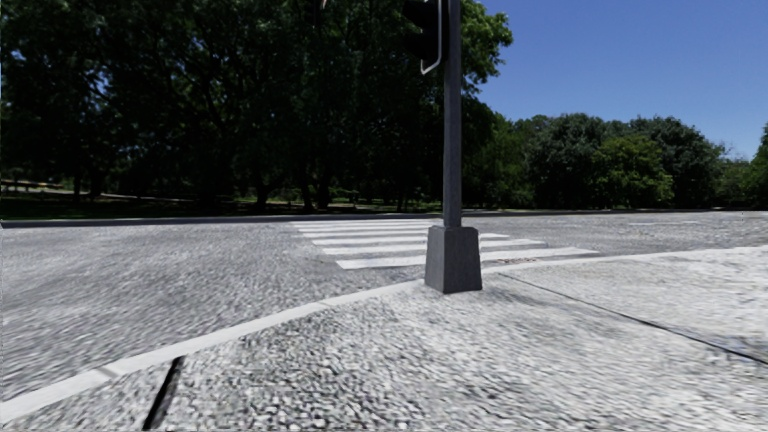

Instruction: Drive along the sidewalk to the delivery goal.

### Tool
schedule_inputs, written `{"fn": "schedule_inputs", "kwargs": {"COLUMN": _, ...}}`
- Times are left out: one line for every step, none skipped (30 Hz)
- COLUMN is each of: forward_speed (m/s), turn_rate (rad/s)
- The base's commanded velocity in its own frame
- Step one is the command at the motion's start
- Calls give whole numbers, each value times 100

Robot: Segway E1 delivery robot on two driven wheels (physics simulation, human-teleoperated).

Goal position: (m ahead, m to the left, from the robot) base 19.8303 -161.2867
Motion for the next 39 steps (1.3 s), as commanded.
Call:
{"fn": "schedule_inputs", "kwargs": {"forward_speed": 200, "turn_rate": -117}}
{"fn": "schedule_inputs", "kwargs": {"forward_speed": 200, "turn_rate": -117}}
{"fn": "schedule_inputs", "kwargs": {"forward_speed": 200, "turn_rate": -117}}
{"fn": "schedule_inputs", "kwargs": {"forward_speed": 200, "turn_rate": -117}}
{"fn": "schedule_inputs", "kwargs": {"forward_speed": 200, "turn_rate": -117}}
{"fn": "schedule_inputs", "kwargs": {"forward_speed": 200, "turn_rate": -117}}
{"fn": "schedule_inputs", "kwargs": {"forward_speed": 200, "turn_rate": -117}}
{"fn": "schedule_inputs", "kwargs": {"forward_speed": 200, "turn_rate": -117}}
{"fn": "schedule_inputs", "kwargs": {"forward_speed": 200, "turn_rate": -117}}
{"fn": "schedule_inputs", "kwargs": {"forward_speed": 200, "turn_rate": -117}}
{"fn": "schedule_inputs", "kwargs": {"forward_speed": 200, "turn_rate": -117}}
{"fn": "schedule_inputs", "kwargs": {"forward_speed": 200, "turn_rate": -117}}
{"fn": "schedule_inputs", "kwargs": {"forward_speed": 200, "turn_rate": -117}}
{"fn": "schedule_inputs", "kwargs": {"forward_speed": 200, "turn_rate": -117}}
{"fn": "schedule_inputs", "kwargs": {"forward_speed": 200, "turn_rate": -117}}
{"fn": "schedule_inputs", "kwargs": {"forward_speed": 200, "turn_rate": -117}}
{"fn": "schedule_inputs", "kwargs": {"forward_speed": 200, "turn_rate": -117}}
{"fn": "schedule_inputs", "kwargs": {"forward_speed": 200, "turn_rate": -117}}
{"fn": "schedule_inputs", "kwargs": {"forward_speed": 200, "turn_rate": -117}}
{"fn": "schedule_inputs", "kwargs": {"forward_speed": 200, "turn_rate": -117}}
{"fn": "schedule_inputs", "kwargs": {"forward_speed": 200, "turn_rate": -117}}
{"fn": "schedule_inputs", "kwargs": {"forward_speed": 200, "turn_rate": -117}}
{"fn": "schedule_inputs", "kwargs": {"forward_speed": 200, "turn_rate": -117}}
{"fn": "schedule_inputs", "kwargs": {"forward_speed": 200, "turn_rate": -117}}
{"fn": "schedule_inputs", "kwargs": {"forward_speed": 200, "turn_rate": -117}}
{"fn": "schedule_inputs", "kwargs": {"forward_speed": 200, "turn_rate": -111}}
{"fn": "schedule_inputs", "kwargs": {"forward_speed": 200, "turn_rate": -111}}
{"fn": "schedule_inputs", "kwargs": {"forward_speed": 200, "turn_rate": -32}}
{"fn": "schedule_inputs", "kwargs": {"forward_speed": 200, "turn_rate": 0}}
{"fn": "schedule_inputs", "kwargs": {"forward_speed": 200, "turn_rate": 0}}
{"fn": "schedule_inputs", "kwargs": {"forward_speed": 200, "turn_rate": 0}}
{"fn": "schedule_inputs", "kwargs": {"forward_speed": 200, "turn_rate": 0}}
{"fn": "schedule_inputs", "kwargs": {"forward_speed": 200, "turn_rate": 0}}
{"fn": "schedule_inputs", "kwargs": {"forward_speed": 200, "turn_rate": 0}}
{"fn": "schedule_inputs", "kwargs": {"forward_speed": 200, "turn_rate": 0}}
{"fn": "schedule_inputs", "kwargs": {"forward_speed": 200, "turn_rate": 0}}
{"fn": "schedule_inputs", "kwargs": {"forward_speed": 200, "turn_rate": 0}}
{"fn": "schedule_inputs", "kwargs": {"forward_speed": 200, "turn_rate": 0}}
{"fn": "schedule_inputs", "kwargs": {"forward_speed": 200, "turn_rate": 0}}
